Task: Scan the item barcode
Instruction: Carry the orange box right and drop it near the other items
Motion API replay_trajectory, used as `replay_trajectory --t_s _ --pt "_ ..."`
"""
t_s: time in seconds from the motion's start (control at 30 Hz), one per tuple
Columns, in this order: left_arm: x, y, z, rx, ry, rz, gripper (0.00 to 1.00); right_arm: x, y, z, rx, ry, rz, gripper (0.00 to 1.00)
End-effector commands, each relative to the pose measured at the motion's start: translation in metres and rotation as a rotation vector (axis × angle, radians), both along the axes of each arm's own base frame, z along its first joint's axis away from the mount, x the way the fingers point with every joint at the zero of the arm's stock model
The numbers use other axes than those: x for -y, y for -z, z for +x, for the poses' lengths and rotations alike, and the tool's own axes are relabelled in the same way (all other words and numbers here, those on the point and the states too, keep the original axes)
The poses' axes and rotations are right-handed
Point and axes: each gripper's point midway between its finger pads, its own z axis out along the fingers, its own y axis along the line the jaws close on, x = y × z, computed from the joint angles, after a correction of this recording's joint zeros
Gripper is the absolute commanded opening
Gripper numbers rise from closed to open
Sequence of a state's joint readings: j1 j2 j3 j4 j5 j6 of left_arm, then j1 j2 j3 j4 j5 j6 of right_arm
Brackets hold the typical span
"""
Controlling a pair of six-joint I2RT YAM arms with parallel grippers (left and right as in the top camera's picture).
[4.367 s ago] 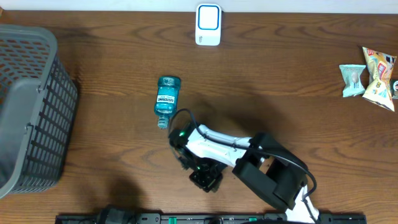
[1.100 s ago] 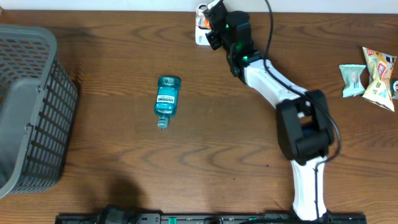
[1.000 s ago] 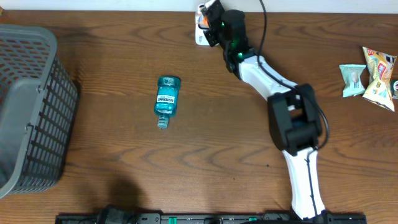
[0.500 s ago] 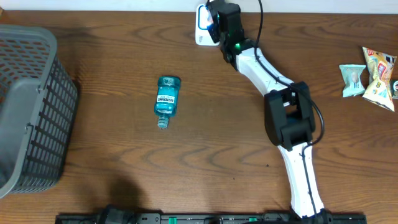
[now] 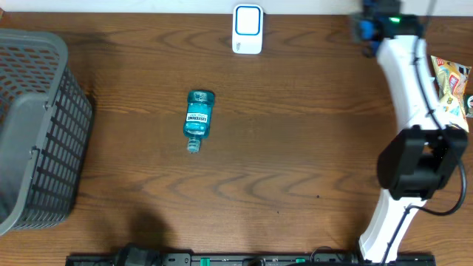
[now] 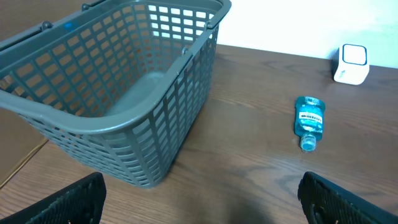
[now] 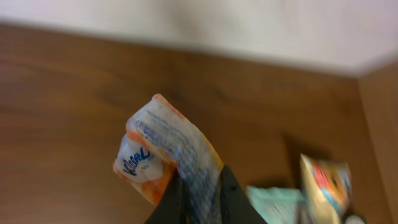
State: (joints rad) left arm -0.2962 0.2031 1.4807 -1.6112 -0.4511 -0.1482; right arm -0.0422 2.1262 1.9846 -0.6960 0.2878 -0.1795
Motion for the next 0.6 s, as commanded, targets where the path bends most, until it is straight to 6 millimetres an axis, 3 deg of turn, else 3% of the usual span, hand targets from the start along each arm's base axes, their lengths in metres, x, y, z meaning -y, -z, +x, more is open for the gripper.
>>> replay_trajectory --t_s 0.0,0.03,0.1,0.2,0.23,0.27,0.3,0.4,0.57 --pt "-0.003 0.015 -0.007 -0.080 0.001 0.041 0.98 0.064 0.081 -0.027 -0.126 0.159 0.097 0.01" --pt "-0.003 0.015 -0.007 -0.080 0.001 0.041 0.98 0.089 0.102 -0.040 -0.137 0.240 0.149 0.01" --pt "-0.003 0.015 -0.007 -0.080 0.001 0.041 0.98 0.111 0.121 -0.055 -0.142 0.300 0.218 0.01" --pt "-0.003 0.015 -0.007 -0.080 0.001 0.041 0.98 0.115 0.124 -0.055 -0.119 0.273 0.321 0.01" --pt "-0.003 0.015 -0.007 -0.080 0.001 0.041 0.98 0.114 0.121 -0.053 -0.106 0.255 0.362 0.11" --pt "-0.003 0.015 -0.007 -0.080 0.001 0.041 0.98 0.114 0.119 -0.053 -0.103 0.252 0.371 0.40" --pt "-0.003 0.015 -0.007 -0.080 0.001 0.041 0.98 0.114 0.111 -0.054 -0.102 0.251 0.374 0.99" --pt "-0.003 0.015 -0.007 -0.080 0.001 0.041 0.98 0.105 0.082 -0.053 -0.060 0.286 0.416 0.99" --pt "-0.003 0.015 -0.007 -0.080 0.001 0.041 0.98 0.038 -0.013 -0.050 0.091 0.197 0.637 0.99"
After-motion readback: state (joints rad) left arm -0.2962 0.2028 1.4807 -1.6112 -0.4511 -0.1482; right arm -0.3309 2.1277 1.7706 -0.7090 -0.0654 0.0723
